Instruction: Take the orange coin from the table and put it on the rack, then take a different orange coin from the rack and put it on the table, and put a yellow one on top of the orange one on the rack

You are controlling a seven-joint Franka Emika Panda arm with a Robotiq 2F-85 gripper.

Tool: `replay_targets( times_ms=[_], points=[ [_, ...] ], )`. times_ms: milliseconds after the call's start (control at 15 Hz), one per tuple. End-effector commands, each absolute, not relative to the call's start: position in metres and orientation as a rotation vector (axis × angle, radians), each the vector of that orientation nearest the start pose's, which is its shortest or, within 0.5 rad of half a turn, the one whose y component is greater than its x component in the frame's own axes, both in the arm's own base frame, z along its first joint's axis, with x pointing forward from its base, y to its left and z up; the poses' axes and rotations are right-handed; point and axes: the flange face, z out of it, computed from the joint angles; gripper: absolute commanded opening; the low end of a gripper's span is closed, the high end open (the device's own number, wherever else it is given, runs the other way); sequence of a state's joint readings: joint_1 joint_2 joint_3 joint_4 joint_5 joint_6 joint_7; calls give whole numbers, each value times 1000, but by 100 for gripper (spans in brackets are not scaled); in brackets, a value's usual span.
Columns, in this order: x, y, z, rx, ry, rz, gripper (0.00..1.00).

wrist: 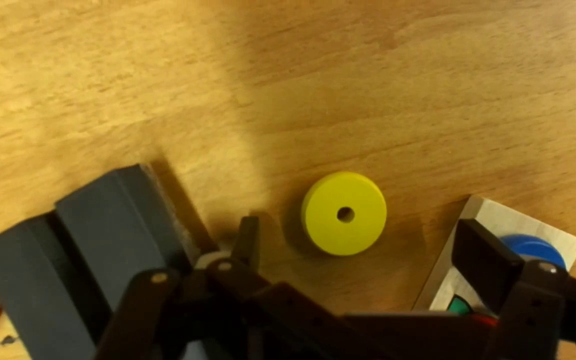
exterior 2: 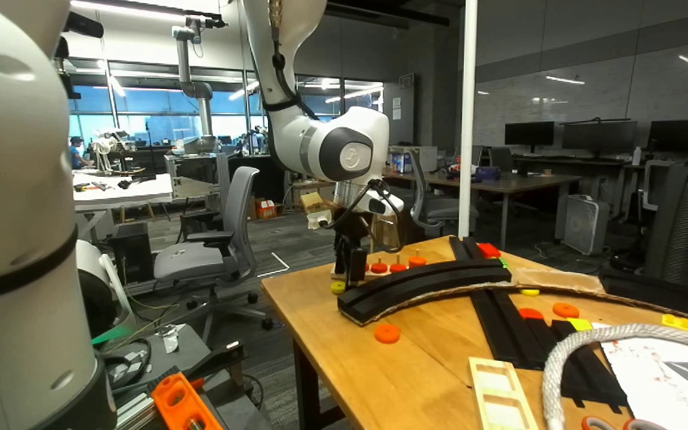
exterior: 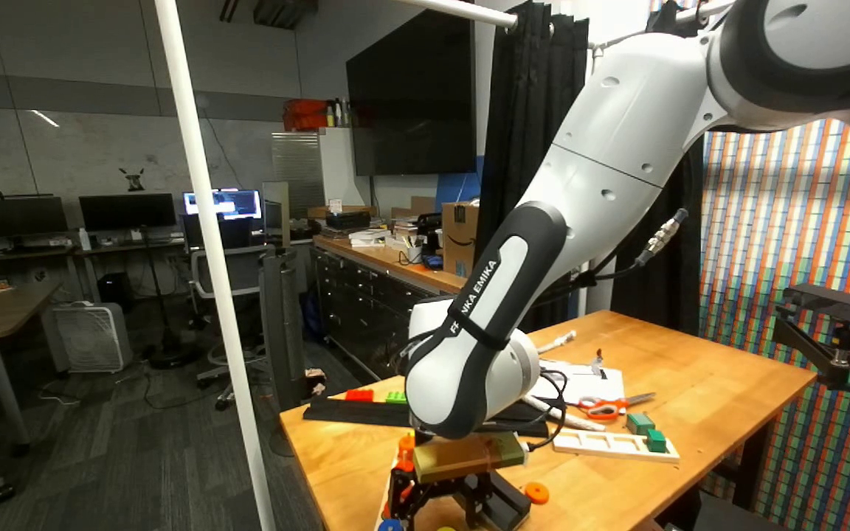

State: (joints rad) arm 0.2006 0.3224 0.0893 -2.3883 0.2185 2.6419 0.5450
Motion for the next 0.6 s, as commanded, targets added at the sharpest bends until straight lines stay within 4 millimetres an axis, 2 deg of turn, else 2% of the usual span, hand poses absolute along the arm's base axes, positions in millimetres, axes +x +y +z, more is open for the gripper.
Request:
replay_targets(
  times_ms=[0, 67, 133, 200, 533],
  points=[
    [474, 141, 180, -2944, 726, 177, 100],
    [474, 141, 181, -2940, 731, 178, 100],
    [474, 140, 180, -2936, 736, 178, 75],
    [474, 139, 180, -2933, 740, 179, 74],
    [476, 139, 182, -2922, 751, 186, 35]
  ],
)
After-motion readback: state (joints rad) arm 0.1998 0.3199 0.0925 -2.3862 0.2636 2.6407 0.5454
